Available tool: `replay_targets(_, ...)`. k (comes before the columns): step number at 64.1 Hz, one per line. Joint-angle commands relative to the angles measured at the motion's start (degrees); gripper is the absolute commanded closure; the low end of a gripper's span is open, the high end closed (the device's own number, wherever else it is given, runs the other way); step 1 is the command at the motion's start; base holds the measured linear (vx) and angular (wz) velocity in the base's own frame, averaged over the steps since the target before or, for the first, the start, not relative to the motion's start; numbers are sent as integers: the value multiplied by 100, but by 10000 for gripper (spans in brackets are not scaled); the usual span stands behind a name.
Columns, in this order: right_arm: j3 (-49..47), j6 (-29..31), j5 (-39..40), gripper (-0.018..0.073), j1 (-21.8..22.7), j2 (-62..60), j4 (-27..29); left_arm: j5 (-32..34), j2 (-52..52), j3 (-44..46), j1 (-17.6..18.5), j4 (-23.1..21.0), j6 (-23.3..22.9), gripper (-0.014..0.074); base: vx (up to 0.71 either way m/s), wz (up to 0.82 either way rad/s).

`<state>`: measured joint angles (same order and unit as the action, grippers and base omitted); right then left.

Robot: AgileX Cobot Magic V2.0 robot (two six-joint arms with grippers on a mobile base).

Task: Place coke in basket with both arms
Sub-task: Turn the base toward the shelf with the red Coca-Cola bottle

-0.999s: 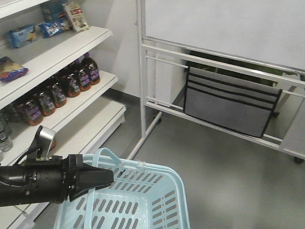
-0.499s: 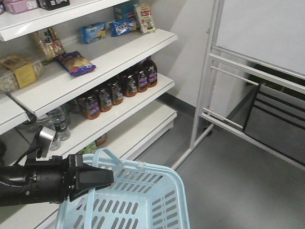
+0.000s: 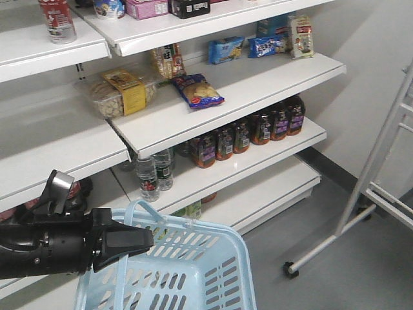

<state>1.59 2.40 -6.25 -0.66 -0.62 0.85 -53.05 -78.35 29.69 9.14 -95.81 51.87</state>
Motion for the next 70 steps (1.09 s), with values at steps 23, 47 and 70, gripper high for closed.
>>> replay_targets(23,63,24,388,568,1,-101,-10,-390,182,112,13,-514,9,603,14,35)
replay_targets(47,63,24,388,568,1,-101,-15,-390,182,112,13,-514,9,603,14,52)
replay_targets(70,63,24,388,568,1,-101,-15,-390,182,112,13,-514,9,603,10,36)
